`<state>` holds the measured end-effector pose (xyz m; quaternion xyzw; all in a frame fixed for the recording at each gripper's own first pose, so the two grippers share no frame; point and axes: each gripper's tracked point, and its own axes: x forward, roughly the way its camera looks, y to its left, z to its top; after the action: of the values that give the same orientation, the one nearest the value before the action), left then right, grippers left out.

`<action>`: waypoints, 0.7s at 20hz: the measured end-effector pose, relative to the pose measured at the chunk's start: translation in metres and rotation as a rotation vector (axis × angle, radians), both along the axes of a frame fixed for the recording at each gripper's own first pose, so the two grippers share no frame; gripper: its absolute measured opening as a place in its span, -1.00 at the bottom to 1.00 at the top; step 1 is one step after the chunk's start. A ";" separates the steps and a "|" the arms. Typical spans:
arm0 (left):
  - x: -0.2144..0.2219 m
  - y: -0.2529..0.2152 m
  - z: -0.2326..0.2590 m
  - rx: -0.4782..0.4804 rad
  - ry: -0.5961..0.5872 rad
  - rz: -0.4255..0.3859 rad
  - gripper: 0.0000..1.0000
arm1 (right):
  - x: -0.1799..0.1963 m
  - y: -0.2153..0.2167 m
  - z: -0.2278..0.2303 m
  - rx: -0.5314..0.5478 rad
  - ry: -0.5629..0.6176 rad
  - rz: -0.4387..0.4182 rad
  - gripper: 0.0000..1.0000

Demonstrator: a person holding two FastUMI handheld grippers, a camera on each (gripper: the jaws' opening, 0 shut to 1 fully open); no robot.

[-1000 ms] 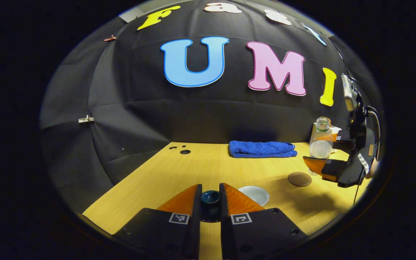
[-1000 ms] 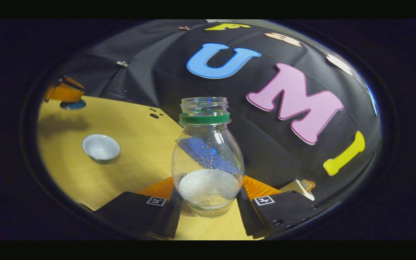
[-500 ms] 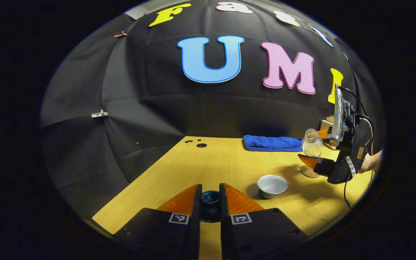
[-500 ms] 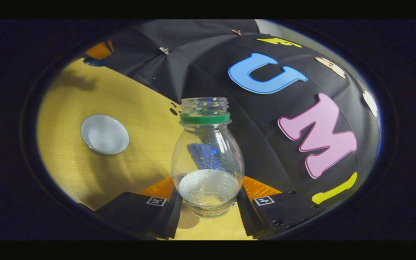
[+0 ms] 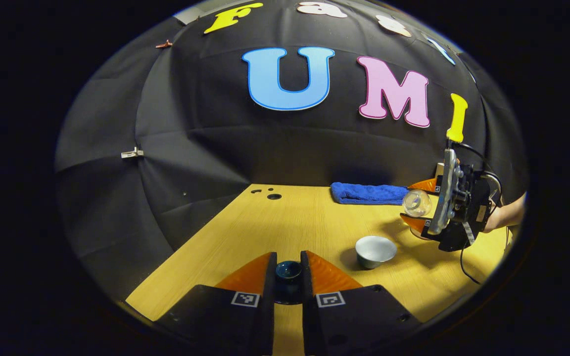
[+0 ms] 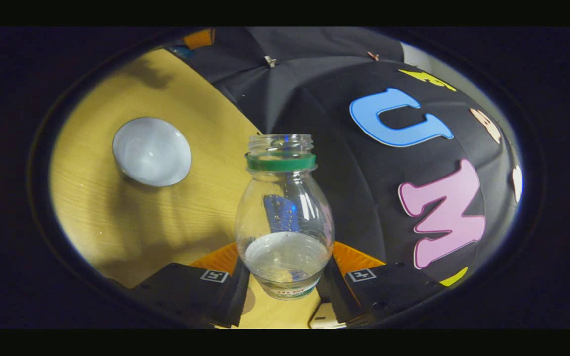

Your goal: Open the teacup lid with one hand, grasp the water bottle and pour water into the teacup with the other hand; after pouring, place the water bottle on the coaster and then close the teacup lid.

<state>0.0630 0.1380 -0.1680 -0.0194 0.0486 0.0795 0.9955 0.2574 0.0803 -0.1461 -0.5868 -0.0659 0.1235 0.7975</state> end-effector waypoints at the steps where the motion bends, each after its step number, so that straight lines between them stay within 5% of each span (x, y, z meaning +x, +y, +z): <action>1: 0.000 0.000 -0.003 -0.005 0.000 -0.001 -0.53 | 0.001 0.001 -0.001 -0.014 -0.002 0.004 0.43; 7: -0.002 0.004 -0.011 -0.028 0.008 0.012 -0.39 | 0.007 0.018 -0.010 -0.123 -0.016 0.062 0.43; 14: -0.006 0.009 -0.014 -0.032 0.008 0.025 -0.53 | 0.009 0.034 -0.014 -0.252 -0.031 0.139 0.43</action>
<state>0.0574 0.1469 -0.1820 -0.0358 0.0539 0.0913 0.9937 0.2665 0.1142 -0.1603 -0.6780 -0.1026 0.1765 0.7061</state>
